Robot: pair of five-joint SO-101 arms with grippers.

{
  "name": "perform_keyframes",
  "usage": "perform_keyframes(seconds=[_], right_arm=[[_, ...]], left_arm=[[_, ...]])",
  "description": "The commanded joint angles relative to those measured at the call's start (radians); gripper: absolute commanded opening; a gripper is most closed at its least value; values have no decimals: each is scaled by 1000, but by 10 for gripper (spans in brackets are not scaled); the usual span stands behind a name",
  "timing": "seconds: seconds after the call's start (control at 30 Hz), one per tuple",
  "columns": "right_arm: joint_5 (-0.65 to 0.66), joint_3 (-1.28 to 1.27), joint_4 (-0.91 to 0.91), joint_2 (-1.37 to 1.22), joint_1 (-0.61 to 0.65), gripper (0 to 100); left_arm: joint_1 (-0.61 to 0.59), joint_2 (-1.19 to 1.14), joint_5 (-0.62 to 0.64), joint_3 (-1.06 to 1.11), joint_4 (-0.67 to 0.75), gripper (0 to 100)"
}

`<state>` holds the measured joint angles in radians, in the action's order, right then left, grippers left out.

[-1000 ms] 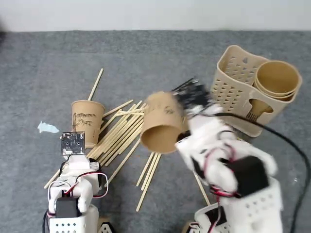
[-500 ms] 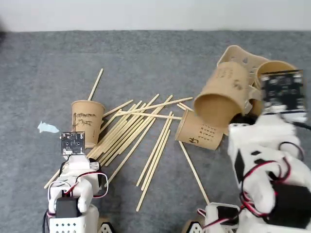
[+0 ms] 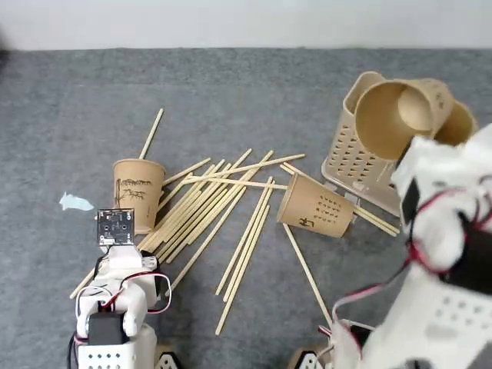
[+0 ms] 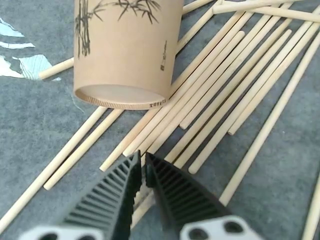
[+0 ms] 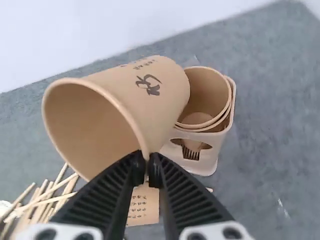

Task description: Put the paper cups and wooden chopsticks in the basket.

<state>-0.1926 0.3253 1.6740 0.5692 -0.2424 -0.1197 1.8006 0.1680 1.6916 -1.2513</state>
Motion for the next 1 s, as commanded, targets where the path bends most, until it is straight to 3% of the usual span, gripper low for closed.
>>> perform_keyframes(seconds=[0.0, 0.53, 0.63, 0.73, 0.97], right_arm=[[-69, 181, 51, -119, -42, 8], [-264, 276, 113, -352, -82, 13], [-299, 278, 111, -371, -82, 65], [-315, 278, 70, -369, -81, 125], [-273, 278, -82, -377, -101, 125]], left_arm=[[3, 11, 5, -8, -5, 14], [3, 11, 5, -8, -5, 14], [3, 11, 5, -8, -5, 14], [3, 11, 5, -8, -5, 14], [3, 11, 5, -8, -5, 14]])
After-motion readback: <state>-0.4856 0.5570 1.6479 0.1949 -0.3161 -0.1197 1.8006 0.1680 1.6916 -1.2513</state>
